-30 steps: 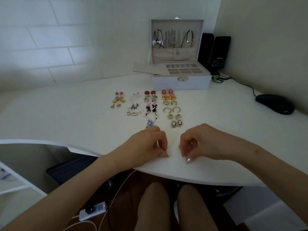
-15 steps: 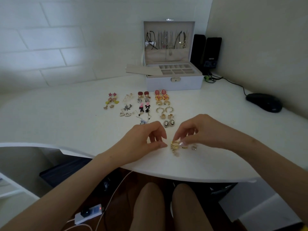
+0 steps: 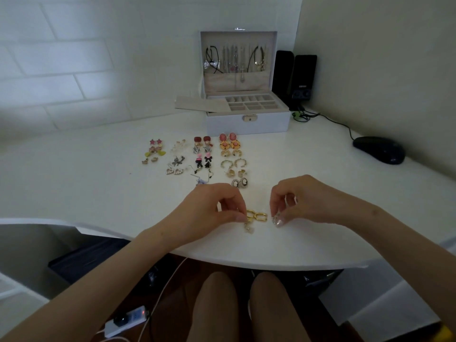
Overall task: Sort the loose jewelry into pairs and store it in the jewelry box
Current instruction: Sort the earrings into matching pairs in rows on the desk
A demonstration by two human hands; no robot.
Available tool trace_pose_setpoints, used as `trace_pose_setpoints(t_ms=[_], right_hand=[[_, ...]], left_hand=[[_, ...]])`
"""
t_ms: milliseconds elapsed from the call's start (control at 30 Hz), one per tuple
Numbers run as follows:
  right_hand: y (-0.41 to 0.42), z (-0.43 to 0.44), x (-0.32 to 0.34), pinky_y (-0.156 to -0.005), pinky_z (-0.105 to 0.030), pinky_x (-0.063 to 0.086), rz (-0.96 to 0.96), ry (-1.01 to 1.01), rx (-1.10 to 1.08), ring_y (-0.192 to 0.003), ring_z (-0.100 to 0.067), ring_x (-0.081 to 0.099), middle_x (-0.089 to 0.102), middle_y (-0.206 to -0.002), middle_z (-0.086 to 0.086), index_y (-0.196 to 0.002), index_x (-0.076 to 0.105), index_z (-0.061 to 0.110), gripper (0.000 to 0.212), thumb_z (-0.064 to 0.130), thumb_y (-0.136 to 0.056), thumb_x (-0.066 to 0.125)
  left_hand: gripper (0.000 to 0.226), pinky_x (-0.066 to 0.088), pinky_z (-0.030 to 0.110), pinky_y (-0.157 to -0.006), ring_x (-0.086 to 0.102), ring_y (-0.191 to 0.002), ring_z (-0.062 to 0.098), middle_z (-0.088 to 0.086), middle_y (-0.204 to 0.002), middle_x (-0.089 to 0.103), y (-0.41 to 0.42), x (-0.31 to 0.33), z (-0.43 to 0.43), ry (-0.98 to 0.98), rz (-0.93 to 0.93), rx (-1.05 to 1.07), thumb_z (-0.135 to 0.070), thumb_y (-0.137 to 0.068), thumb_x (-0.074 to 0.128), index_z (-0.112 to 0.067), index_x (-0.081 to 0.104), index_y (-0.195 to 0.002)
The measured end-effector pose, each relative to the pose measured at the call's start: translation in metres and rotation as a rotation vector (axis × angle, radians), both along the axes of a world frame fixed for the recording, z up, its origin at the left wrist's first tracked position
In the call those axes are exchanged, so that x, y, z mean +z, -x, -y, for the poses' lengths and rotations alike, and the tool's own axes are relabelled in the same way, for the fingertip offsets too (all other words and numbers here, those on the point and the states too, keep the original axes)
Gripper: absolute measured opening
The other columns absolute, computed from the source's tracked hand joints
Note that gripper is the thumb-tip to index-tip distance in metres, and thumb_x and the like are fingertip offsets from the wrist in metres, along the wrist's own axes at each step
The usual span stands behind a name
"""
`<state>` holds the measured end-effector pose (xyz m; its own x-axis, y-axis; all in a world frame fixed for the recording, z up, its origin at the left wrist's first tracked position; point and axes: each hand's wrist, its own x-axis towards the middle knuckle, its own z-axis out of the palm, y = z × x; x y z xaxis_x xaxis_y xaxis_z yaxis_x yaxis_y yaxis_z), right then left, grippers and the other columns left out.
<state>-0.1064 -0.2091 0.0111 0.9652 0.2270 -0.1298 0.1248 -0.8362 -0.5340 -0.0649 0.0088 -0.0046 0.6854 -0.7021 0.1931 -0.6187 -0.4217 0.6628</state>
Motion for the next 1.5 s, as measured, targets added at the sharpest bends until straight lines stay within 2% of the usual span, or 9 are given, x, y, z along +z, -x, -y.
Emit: trace_pose_setpoints(t_ms=[267, 400, 633, 800, 933, 1133, 1300, 1433, 1500], right_hand=[[0.001, -0.001, 0.003, -0.063, -0.027, 0.048, 0.036, -0.046, -0.052, -0.059, -0.001, 0.052, 0.066, -0.073, 0.003, -0.068, 0.063, 0.014, 0.014, 0.01, -0.073, 0.074], [-0.004, -0.003, 0.011, -0.06, -0.017, 0.047, 0.072, -0.169, -0.062, -0.059, -0.001, 0.055, 0.065, -0.071, 0.004, -0.076, 0.068, 0.02, 0.018, 0.003, -0.074, 0.071], [-0.014, -0.007, 0.021, -0.062, -0.016, 0.053, 0.075, -0.381, -0.109, -0.064, -0.016, 0.07, 0.072, -0.069, -0.009, -0.075, 0.071, 0.006, 0.009, -0.003, -0.076, 0.071], [-0.015, -0.016, 0.022, -0.071, -0.016, 0.051, 0.123, -0.323, -0.072, -0.073, -0.005, 0.067, 0.073, -0.082, 0.0, -0.072, 0.074, 0.017, 0.009, 0.01, -0.07, 0.08], [-0.017, -0.026, 0.023, -0.064, -0.015, 0.052, 0.042, -0.472, -0.089, -0.066, -0.009, 0.068, 0.073, -0.072, -0.004, -0.08, 0.074, 0.008, 0.005, 0.006, -0.075, 0.074], [-0.028, -0.041, 0.019, -0.065, -0.027, 0.058, -0.046, -0.575, -0.081, -0.067, -0.022, 0.069, 0.072, -0.077, -0.018, -0.088, 0.069, -0.004, 0.012, 0.002, -0.078, 0.07], [-0.042, -0.06, 0.021, -0.063, -0.024, 0.056, -0.044, -0.568, -0.048, -0.066, -0.018, 0.069, 0.072, -0.076, -0.016, -0.085, 0.069, -0.001, 0.008, 0.004, -0.079, 0.071], [-0.06, -0.086, 0.025, -0.06, -0.013, 0.05, 0.044, -0.49, -0.028, -0.061, -0.001, 0.062, 0.069, -0.07, -0.001, -0.081, 0.068, 0.004, 0.006, 0.008, -0.079, 0.072], [-0.068, -0.097, 0.027, -0.061, -0.013, 0.051, 0.044, -0.497, -0.015, -0.059, 0.0, 0.061, 0.068, -0.067, 0.003, -0.08, 0.067, 0.005, 0.006, 0.009, -0.079, 0.072]], left_hand=[[0.004, 0.042, 0.011, -0.067, 0.057, -0.078, 0.0, -0.01, -0.081, 0.066, 0.0, 0.002, -0.001, 0.047, -0.02, 0.039, -0.016, -0.081, 0.069, -0.017, 0.07, -0.084], [0.004, 0.041, 0.009, -0.066, 0.059, -0.072, 0.001, -0.009, -0.076, 0.069, -0.002, 0.004, -0.003, 0.086, -0.011, 0.085, -0.017, -0.081, 0.068, -0.018, 0.07, -0.084], [0.008, 0.044, 0.012, -0.065, 0.063, -0.073, 0.005, -0.009, -0.075, 0.07, -0.009, 0.005, -0.014, 0.147, 0.006, 0.164, -0.015, -0.083, 0.066, -0.02, 0.07, -0.088], [0.009, 0.048, 0.014, -0.069, 0.064, -0.075, 0.003, -0.008, -0.079, 0.072, -0.011, 0.005, -0.02, 0.166, -0.018, 0.178, -0.016, -0.084, 0.065, -0.018, 0.07, -0.091], [0.012, 0.047, 0.011, -0.066, 0.066, -0.072, 0.004, -0.003, -0.079, 0.073, -0.012, 0.006, -0.021, 0.245, -0.166, 0.171, -0.01, -0.086, 0.061, -0.016, 0.07, -0.089], [0.012, 0.046, 0.011, -0.062, 0.064, -0.073, 0.003, -0.003, -0.083, 0.074, -0.017, 0.007, -0.029, 0.333, -0.383, 0.198, -0.011, -0.087, 0.059, -0.016, 0.069, -0.092], [0.009, 0.046, 0.01, -0.064, 0.064, -0.07, 0.003, -0.002, -0.078, 0.073, -0.023, 0.005, -0.043, 0.329, -0.335, 0.253, -0.012, -0.081, 0.067, -0.014, 0.069, -0.089], [0.005, 0.05, 0.021, -0.075, 0.065, -0.075, 0.008, -0.007, -0.077, 0.071, -0.034, 0.002, -0.067, 0.277, -0.191, 0.371, -0.017, -0.08, 0.069, -0.021, 0.069, -0.084], [0.005, 0.049, 0.015, -0.07, 0.064, -0.075, 0.006, -0.004, -0.08, 0.072, -0.036, 0.002, -0.078, 0.283, -0.171, 0.41, -0.017, -0.082, 0.068, -0.021, 0.068, -0.084]])
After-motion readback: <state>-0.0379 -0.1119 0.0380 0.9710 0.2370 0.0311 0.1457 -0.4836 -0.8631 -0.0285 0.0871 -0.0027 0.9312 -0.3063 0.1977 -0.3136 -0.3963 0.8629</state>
